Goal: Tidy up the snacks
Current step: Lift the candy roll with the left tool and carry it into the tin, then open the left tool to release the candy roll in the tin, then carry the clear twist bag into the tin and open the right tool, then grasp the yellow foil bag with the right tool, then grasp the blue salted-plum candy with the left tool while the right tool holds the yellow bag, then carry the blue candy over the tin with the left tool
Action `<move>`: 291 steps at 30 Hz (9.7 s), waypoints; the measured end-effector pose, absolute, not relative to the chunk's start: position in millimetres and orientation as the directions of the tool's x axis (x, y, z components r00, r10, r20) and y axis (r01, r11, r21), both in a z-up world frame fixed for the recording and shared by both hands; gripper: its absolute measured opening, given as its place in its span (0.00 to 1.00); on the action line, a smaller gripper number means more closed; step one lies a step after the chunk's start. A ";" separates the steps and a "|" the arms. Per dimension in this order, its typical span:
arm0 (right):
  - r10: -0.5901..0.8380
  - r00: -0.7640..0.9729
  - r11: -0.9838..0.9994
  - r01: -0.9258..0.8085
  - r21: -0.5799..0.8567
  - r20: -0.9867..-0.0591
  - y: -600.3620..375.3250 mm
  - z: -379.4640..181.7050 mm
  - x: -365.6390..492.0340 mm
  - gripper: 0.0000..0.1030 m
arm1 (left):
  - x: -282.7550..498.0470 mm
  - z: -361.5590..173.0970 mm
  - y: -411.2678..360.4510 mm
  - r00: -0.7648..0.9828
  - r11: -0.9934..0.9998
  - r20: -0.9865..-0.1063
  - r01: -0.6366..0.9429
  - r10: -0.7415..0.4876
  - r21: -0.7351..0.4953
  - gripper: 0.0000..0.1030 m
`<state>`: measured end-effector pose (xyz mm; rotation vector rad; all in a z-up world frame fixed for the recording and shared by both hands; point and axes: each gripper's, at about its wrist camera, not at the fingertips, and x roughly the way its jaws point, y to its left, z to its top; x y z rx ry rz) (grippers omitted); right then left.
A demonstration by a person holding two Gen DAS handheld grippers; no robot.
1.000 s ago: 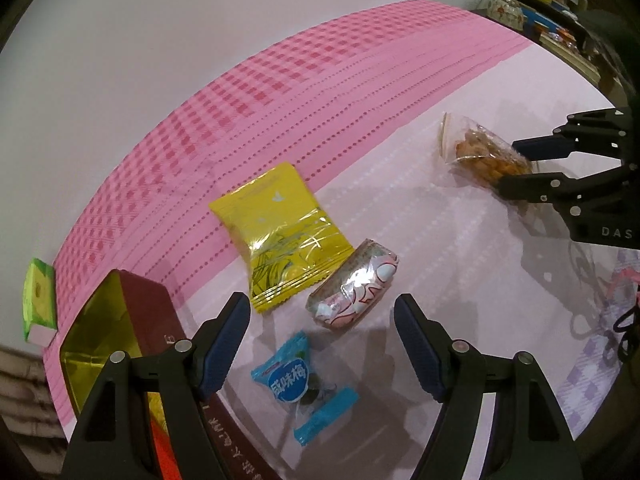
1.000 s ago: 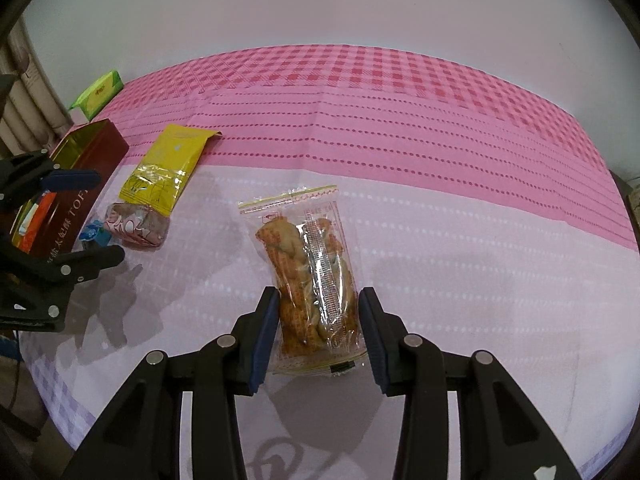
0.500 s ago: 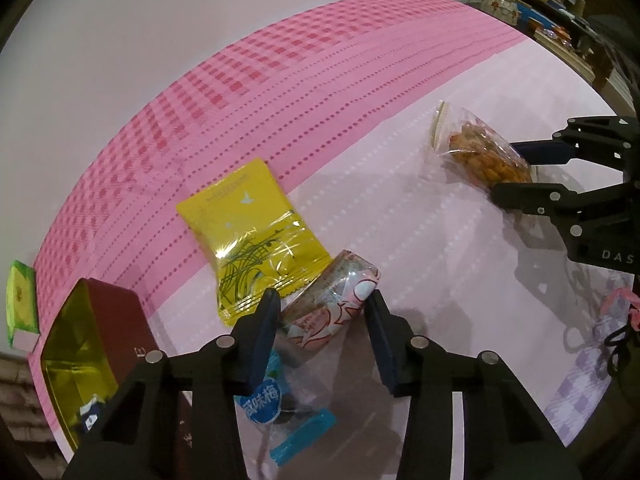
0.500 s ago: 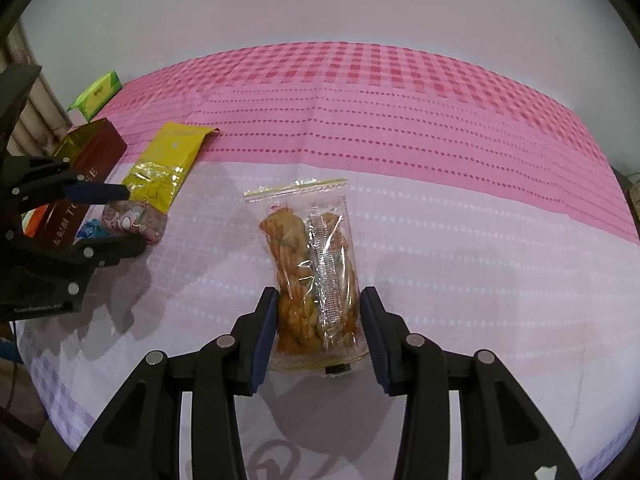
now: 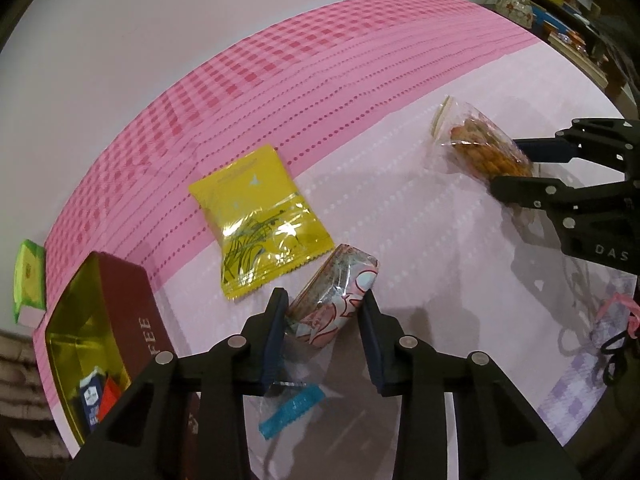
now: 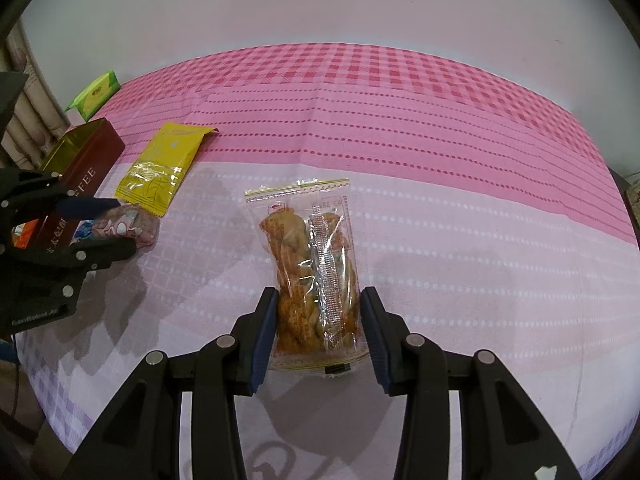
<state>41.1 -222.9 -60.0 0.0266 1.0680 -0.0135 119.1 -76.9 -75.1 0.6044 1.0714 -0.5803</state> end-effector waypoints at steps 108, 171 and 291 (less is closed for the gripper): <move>0.202 0.447 0.927 -0.373 0.023 -0.872 95.0 8.0 50.0 0.36 | 51.6 -21.6 264.6 0.483 0.982 -0.855 -0.125 0.187 0.144 0.67; 0.044 0.478 0.990 -0.138 -0.026 -0.877 -17.8 4.3 80.4 0.56 | 53.0 -19.2 279.9 0.452 0.974 -0.871 -0.198 0.190 0.110 0.69; -0.036 0.614 0.999 0.021 -0.029 -0.788 -191.1 -69.9 53.5 0.63 | 98.4 -58.1 -10.8 0.326 0.979 -0.938 0.197 -0.119 -0.055 0.38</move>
